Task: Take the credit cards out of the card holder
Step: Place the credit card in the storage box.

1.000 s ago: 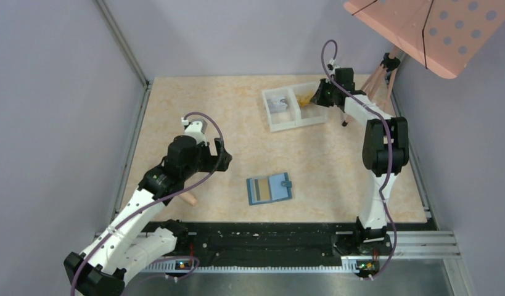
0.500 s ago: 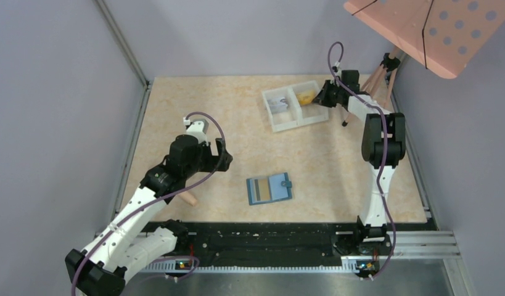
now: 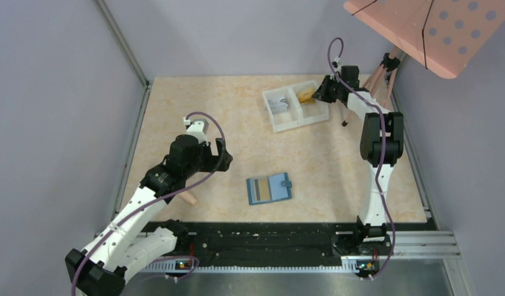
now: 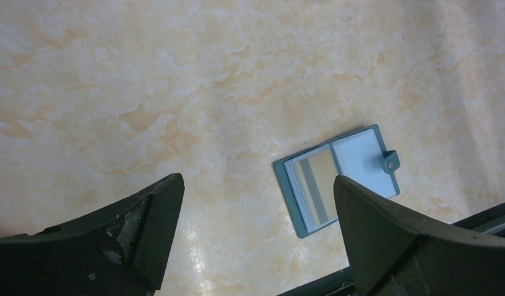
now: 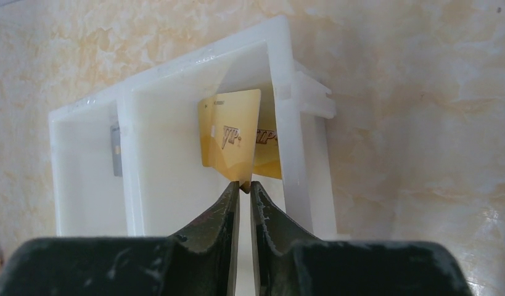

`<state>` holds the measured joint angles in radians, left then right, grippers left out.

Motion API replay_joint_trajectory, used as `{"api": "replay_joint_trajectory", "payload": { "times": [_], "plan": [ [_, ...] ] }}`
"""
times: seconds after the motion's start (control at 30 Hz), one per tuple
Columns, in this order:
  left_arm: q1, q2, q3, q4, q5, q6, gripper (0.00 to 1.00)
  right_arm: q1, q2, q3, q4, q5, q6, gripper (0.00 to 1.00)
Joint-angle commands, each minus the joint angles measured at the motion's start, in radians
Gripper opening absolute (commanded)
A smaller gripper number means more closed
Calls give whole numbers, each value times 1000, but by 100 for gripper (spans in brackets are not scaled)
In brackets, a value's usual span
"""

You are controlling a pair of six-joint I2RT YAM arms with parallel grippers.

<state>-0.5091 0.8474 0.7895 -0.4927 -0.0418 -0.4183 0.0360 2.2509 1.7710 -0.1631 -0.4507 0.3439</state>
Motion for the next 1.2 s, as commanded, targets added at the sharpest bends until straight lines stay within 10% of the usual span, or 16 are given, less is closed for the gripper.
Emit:
{"api": "replay_joint_trajectory", "payload": {
  "times": [0.0,1.17],
  "plan": [
    [-1,5,34,19,10,10,97,-8,24,49,6,27,-10,13],
    [-2,-12,31,12,26,4,97,-4,-26,98,-92,135,-14,33]
  ]
}}
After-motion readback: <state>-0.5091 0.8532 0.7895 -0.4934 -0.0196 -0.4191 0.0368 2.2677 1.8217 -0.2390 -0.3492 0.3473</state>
